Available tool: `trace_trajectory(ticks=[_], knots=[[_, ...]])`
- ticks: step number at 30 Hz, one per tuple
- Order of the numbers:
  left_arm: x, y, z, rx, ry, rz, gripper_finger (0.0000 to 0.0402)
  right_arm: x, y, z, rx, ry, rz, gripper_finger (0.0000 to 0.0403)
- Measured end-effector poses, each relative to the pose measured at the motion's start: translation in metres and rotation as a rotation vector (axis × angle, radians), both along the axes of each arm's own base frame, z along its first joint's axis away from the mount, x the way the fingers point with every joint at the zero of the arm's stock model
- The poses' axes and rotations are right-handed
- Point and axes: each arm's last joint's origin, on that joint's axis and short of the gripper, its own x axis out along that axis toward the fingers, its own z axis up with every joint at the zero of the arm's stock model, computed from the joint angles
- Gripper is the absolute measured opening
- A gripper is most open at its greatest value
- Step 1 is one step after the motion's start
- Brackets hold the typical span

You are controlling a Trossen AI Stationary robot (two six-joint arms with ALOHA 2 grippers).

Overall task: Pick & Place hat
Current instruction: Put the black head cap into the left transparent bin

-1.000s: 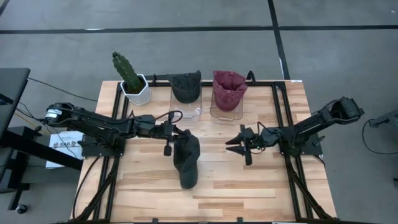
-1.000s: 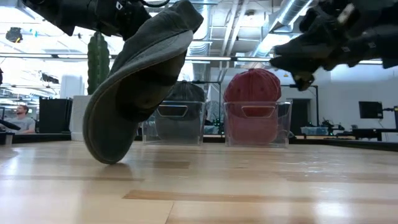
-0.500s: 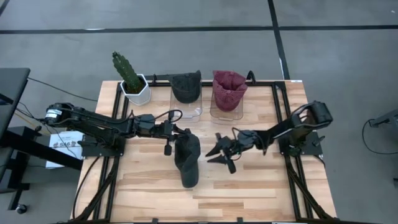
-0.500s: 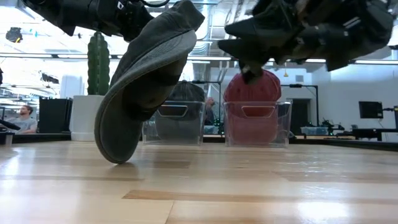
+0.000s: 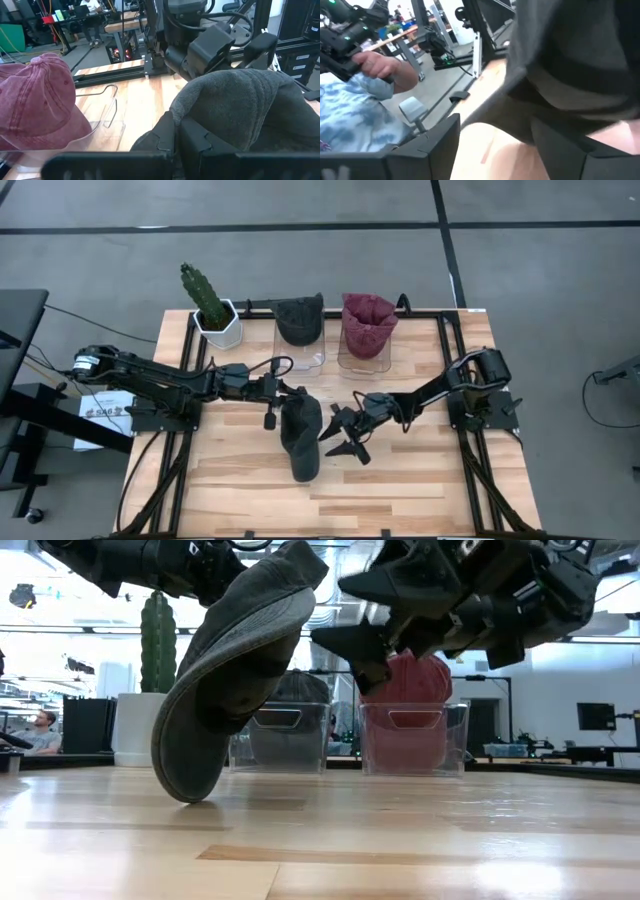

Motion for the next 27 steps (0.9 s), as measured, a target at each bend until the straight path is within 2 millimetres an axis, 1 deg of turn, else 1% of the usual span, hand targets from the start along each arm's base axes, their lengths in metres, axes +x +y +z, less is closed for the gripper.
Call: trace_trajectory(ticks=[3,8,11,15,23,27], knots=[[0.0,0.0,0.0,0.0,0.0,0.0,0.0011,0.003,0.002,0.004,0.004,-0.016,0.007,0.0247],[0.0,0.0,0.0,0.007,-0.001,-0.001,0.0011,0.008,0.004,0.009,0.034,-0.005,-0.016,0.0247],[0.0,0.0,0.0,0.007,-0.003,-0.001,0.0012,0.009,0.004,0.006,0.025,0.043,-0.051,0.0241],[0.0,0.0,0.0,0.007,-0.005,-0.001,0.0012,0.012,0.004,0.007,0.017,0.06,-0.075,0.0231],[0.0,0.0,0.001,0.044,-0.014,-0.007,0.0011,0.013,0.007,0.009,0.025,0.056,-0.075,0.0206],[0.0,0.001,0.002,0.047,-0.02,0.016,0.0011,0.014,0.006,0.01,0.028,0.057,-0.107,0.0194]])
